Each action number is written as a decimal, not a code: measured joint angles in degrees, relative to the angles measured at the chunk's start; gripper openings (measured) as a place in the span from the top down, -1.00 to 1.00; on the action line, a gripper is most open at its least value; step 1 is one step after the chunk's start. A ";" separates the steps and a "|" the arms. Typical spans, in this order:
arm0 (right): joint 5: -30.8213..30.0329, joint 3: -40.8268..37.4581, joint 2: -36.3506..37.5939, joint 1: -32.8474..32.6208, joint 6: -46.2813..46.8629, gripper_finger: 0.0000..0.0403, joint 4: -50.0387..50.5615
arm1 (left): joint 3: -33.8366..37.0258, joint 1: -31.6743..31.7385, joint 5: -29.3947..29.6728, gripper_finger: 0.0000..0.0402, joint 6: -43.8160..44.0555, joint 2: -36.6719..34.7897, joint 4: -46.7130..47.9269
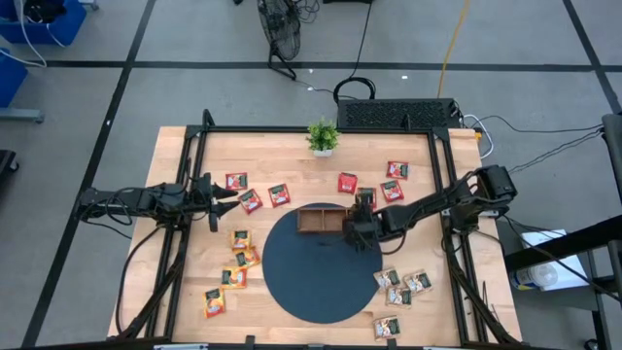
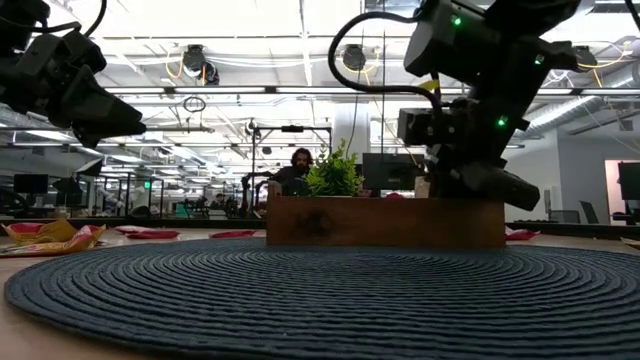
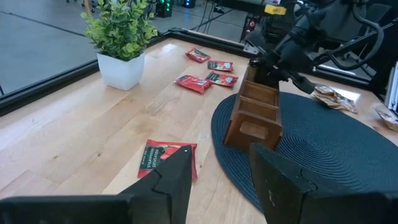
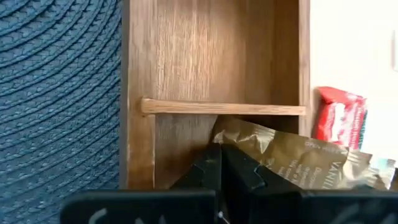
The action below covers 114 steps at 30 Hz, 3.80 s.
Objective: Pick & Place Tea
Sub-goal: Put the brown tea bag into the right slot of the wooden organizer
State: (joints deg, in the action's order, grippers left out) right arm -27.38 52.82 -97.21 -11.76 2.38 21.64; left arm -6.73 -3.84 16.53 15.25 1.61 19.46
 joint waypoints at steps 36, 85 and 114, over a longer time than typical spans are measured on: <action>14.44 -16.46 35.00 -20.38 10.17 1.00 -24.30 | -0.01 0.00 0.04 0.20 0.00 0.00 -0.02; 38.05 -40.26 30.69 -35.67 83.98 0.96 -17.74 | -0.02 0.00 0.04 0.20 0.00 -0.01 -0.01; -29.37 -38.92 30.42 -34.08 61.56 1.00 -16.39 | -0.01 0.00 0.03 0.20 0.00 -0.01 -0.04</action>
State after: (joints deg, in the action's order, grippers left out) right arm -56.75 13.90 -66.78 -45.84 63.95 5.25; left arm -6.74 -3.84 16.57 15.25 1.60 19.42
